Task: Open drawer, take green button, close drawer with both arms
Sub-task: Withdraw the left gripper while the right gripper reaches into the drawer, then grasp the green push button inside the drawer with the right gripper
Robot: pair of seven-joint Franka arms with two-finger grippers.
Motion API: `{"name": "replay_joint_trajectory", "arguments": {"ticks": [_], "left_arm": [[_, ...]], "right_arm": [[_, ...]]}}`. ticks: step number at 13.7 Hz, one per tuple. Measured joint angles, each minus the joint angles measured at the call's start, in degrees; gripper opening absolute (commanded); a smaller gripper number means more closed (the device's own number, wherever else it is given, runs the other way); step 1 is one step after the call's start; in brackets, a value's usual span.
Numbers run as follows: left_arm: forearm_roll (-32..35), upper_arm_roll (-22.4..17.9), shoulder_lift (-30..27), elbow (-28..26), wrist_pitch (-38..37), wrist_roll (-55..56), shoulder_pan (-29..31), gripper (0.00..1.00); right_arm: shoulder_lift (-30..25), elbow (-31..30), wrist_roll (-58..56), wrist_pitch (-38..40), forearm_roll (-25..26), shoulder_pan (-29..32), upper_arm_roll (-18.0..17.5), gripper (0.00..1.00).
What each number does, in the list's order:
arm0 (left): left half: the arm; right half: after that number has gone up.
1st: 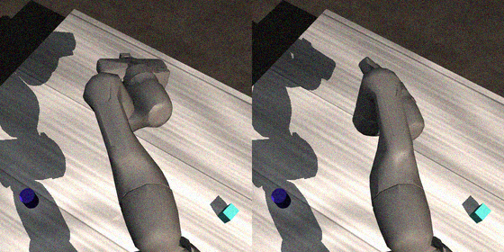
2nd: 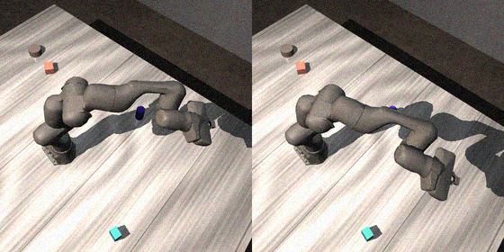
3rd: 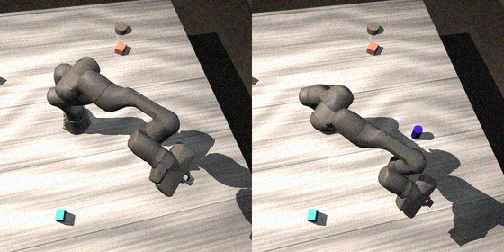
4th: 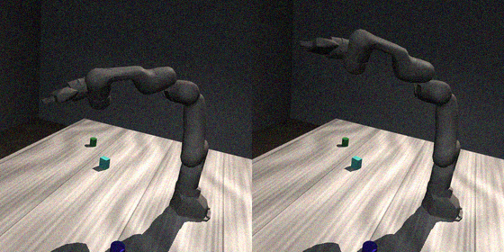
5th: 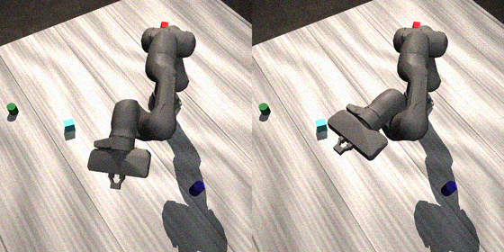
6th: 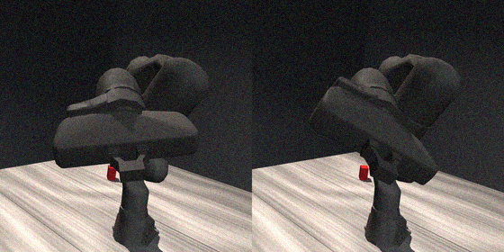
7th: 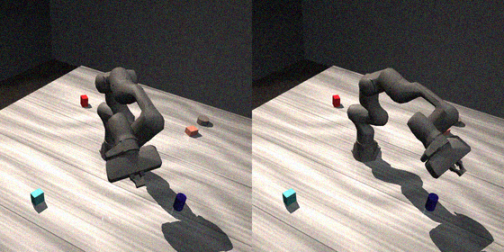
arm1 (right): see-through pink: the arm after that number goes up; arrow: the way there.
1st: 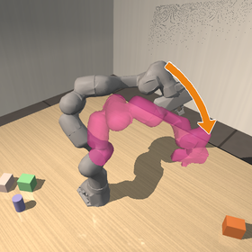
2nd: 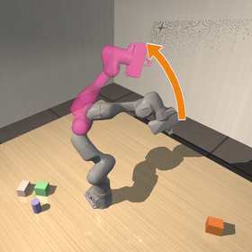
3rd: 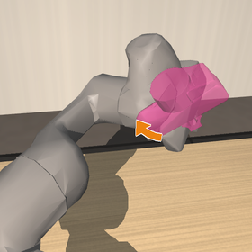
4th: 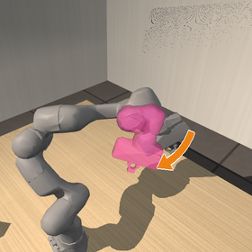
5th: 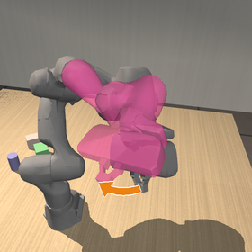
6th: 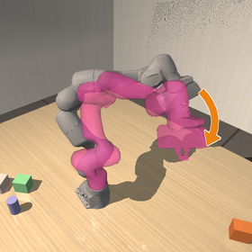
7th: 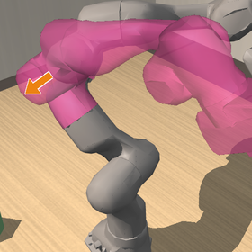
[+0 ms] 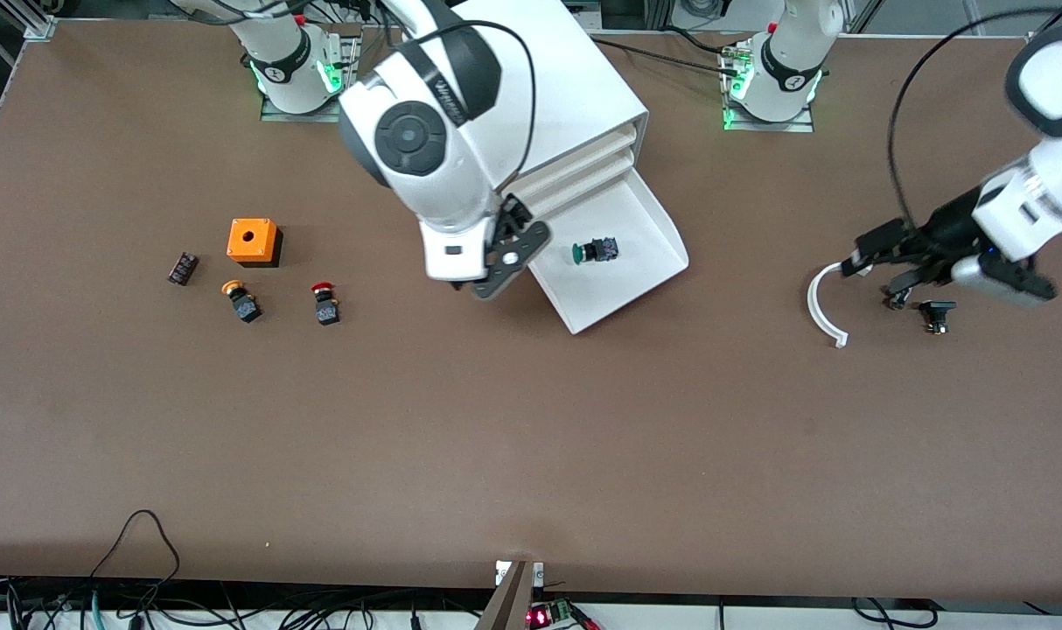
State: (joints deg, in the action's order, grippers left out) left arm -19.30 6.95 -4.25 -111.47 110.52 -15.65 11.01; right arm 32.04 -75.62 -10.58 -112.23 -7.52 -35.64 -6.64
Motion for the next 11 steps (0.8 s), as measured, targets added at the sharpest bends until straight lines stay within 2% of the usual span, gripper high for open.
{"name": "replay_joint_trajectory", "arguments": {"ticks": [2, 4, 7, 11], "left_arm": [[9.64, -0.14, -2.88, 3.6, -6.94, 6.14, -0.61, 1.0], [15.34, -0.08, -3.76, 6.24, -10.84, 11.86, -2.32, 1.0], [18.01, -0.11, -3.53, 6.76, -11.51, 14.22, -2.93, 1.0], [18.46, -0.21, -3.2, 6.76, -11.51, 14.53, -2.92, 1.0]], "right_arm": [[3.89, 3.07, -5.71, -4.77, -0.04, -0.07, -2.1, 1.0], [7.24, 5.61, -8.84, -7.67, -0.04, -0.45, -3.66, 1.0], [11.09, 8.5, -9.87, -9.67, 0.13, -3.18, -4.18, 1.0], [15.46, 9.63, -13.99, -9.92, 3.43, -5.68, -4.21, 1.0]]}}
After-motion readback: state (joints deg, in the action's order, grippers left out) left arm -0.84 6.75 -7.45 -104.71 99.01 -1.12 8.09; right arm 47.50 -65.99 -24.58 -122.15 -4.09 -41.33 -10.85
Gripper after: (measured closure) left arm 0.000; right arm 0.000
